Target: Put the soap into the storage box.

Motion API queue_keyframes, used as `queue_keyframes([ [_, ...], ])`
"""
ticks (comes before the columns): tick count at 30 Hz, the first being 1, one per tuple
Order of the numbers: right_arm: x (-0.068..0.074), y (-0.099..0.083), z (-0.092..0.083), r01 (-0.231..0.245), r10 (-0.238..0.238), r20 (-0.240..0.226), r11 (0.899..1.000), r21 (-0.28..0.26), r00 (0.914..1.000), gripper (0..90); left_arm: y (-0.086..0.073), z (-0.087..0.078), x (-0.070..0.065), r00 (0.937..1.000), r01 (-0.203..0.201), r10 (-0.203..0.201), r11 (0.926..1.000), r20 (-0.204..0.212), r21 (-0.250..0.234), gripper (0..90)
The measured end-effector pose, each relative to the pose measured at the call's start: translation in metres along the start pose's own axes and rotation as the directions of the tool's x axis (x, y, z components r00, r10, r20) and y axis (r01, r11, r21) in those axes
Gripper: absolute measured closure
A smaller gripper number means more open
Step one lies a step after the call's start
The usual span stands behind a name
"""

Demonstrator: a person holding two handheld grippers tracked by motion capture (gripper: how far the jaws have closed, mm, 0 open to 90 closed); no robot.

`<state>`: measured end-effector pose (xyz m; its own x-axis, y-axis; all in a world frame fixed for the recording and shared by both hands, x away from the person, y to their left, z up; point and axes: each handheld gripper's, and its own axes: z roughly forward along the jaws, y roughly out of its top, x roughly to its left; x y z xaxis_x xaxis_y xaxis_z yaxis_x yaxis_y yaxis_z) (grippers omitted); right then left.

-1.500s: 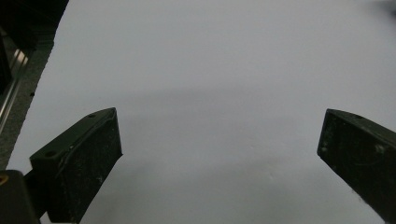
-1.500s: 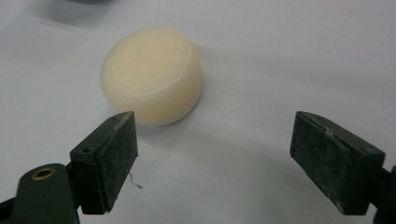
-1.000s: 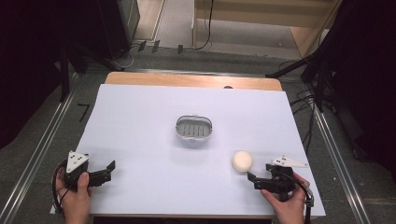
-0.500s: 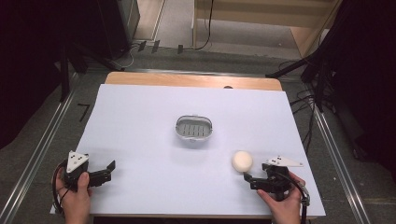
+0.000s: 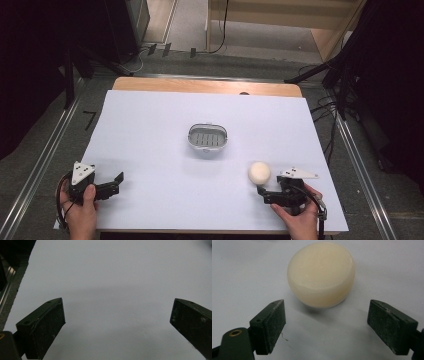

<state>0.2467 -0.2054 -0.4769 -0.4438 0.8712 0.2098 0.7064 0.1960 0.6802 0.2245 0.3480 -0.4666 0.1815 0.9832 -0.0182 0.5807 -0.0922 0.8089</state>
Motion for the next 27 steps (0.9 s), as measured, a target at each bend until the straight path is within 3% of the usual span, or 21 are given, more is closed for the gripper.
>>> queue_keyframes([
  [27, 0.013, 0.007, 0.014, 0.019, -0.019, 0.003, 1.0, 0.007, 0.9998, 16.0, 0.0, 0.0, -0.001, 1.0, -0.003, 0.003, 1.0, -0.001, 0.004, 0.4],
])
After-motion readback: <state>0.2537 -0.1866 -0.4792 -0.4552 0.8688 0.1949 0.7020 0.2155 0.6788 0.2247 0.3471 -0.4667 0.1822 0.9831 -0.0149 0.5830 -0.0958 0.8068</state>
